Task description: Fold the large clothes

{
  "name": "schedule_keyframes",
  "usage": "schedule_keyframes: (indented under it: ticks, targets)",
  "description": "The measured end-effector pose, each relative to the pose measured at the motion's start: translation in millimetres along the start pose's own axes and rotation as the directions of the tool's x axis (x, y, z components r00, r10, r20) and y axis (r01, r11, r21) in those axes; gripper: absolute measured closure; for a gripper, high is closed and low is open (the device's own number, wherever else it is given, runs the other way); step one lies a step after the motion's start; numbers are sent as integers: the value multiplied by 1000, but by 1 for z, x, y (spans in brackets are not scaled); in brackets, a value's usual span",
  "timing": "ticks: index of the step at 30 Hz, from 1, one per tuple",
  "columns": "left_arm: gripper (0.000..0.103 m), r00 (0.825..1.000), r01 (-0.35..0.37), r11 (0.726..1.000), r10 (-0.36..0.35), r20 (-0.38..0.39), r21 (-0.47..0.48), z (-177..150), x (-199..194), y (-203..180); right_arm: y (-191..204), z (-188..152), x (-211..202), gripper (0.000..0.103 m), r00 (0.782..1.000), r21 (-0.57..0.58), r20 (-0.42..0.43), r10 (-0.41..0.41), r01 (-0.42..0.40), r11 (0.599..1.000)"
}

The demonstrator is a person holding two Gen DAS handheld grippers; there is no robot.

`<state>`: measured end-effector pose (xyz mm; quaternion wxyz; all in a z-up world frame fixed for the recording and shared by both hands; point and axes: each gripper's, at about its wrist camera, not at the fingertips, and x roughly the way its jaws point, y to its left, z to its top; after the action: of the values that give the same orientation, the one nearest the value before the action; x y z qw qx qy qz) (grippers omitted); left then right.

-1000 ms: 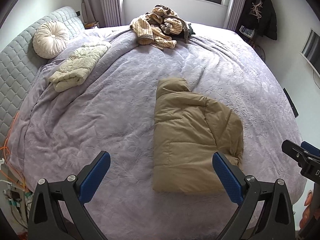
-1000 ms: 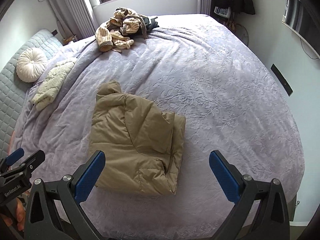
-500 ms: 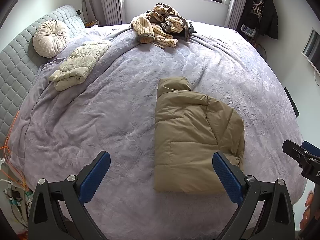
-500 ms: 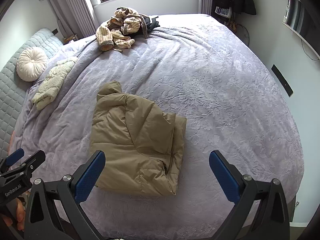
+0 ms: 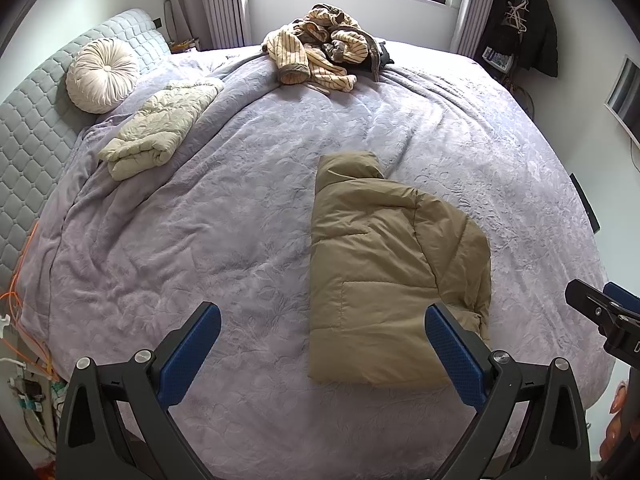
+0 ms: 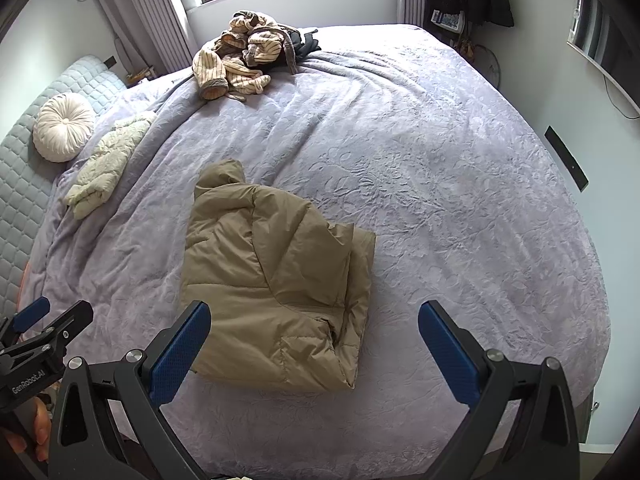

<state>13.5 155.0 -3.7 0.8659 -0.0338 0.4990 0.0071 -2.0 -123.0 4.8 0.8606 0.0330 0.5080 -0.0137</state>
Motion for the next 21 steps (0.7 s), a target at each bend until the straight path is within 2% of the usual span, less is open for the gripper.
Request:
schedule_keyframes:
  ticks: [21]
  targets:
    - [1,1000,-1,1000,1,-2,0,0,0,-1,-1,0,0,0,1000,-1,-2,3,-3,1000]
